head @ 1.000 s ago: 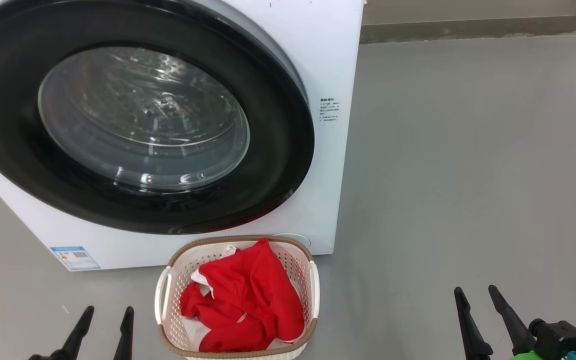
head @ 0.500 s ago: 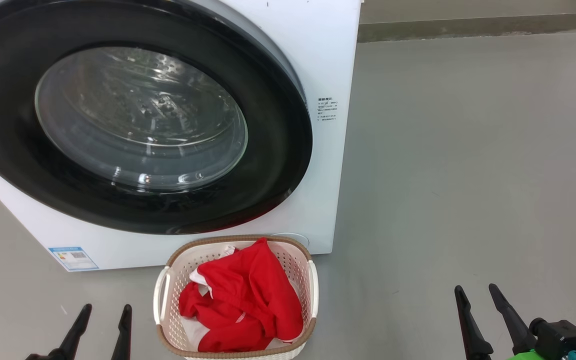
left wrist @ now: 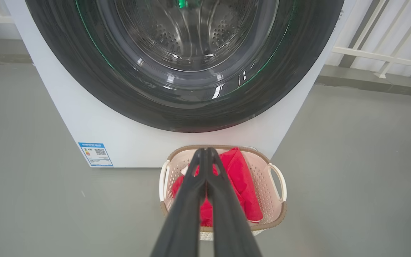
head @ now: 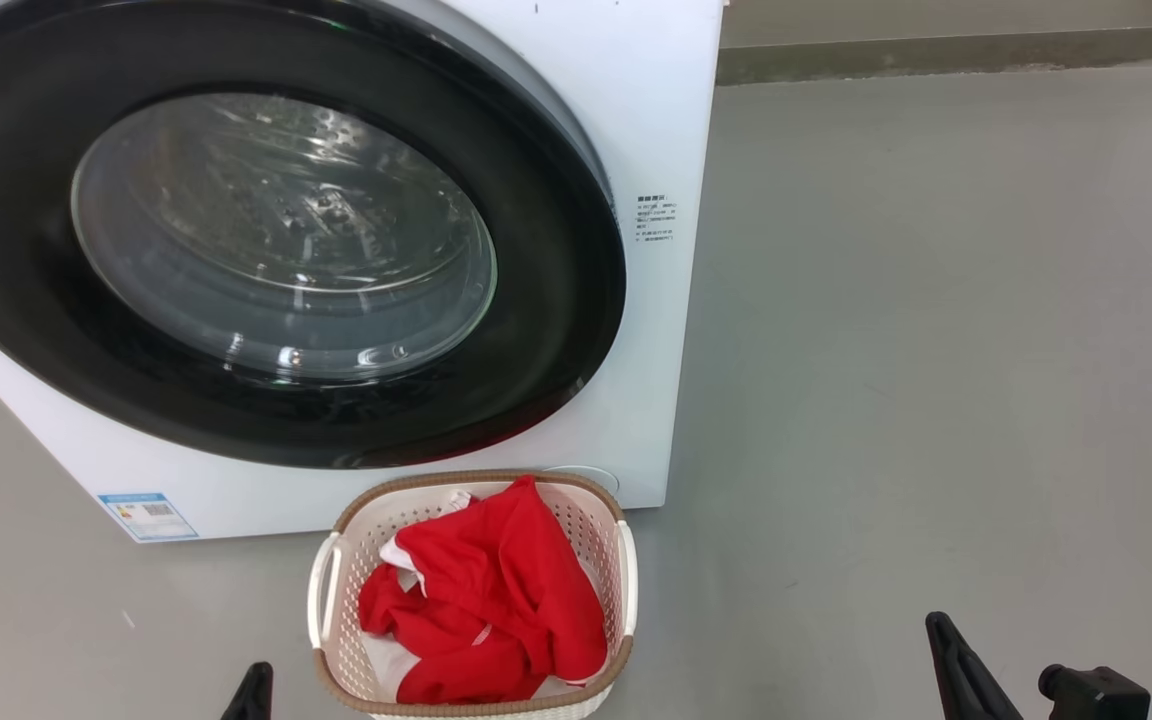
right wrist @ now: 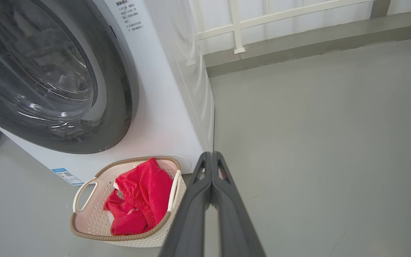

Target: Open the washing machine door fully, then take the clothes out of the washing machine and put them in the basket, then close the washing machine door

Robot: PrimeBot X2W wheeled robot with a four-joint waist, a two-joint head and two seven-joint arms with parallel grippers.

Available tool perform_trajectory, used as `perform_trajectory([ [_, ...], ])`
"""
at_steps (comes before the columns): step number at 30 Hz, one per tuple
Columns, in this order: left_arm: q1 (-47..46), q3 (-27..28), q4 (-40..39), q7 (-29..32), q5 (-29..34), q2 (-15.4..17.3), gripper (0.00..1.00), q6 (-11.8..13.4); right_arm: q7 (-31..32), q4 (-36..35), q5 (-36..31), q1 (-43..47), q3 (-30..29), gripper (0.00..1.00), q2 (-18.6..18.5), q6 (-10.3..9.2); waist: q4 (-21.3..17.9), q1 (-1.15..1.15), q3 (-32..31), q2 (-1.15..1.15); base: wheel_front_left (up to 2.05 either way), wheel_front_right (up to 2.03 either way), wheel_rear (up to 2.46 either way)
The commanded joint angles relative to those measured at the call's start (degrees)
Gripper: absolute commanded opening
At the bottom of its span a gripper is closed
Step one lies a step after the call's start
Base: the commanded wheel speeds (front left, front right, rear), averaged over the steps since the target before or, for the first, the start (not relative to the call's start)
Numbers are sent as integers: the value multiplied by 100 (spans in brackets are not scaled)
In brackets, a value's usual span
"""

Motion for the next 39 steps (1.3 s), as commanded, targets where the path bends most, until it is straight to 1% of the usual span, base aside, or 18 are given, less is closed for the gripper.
perform_trajectory([
  [1,-92,57,-118,28,-204,72,0,-1,33,-129,186,-47,-12,0,-37,0,3,5,-4,0,0,0,0],
  [5,-108,71,-135,78,-390,61,0,-2,78,-151,365,-70,-18,0,-47,0,6,13,-16,0,0,0,0],
  [8,-130,83,-142,126,-574,50,0,-3,123,-162,543,-98,-24,0,-57,-1,9,3,-10,0,0,0,0],
  [10,-149,92,-147,157,-695,43,0,-4,152,-170,660,-121,-28,0,-63,-1,11,1,-5,0,0,0,0],
  [39,-380,231,-237,633,-2482,-66,0,-13,604,-311,2360,-405,-112,0,-136,-2,38,0,-13,0,0,0,0],
])
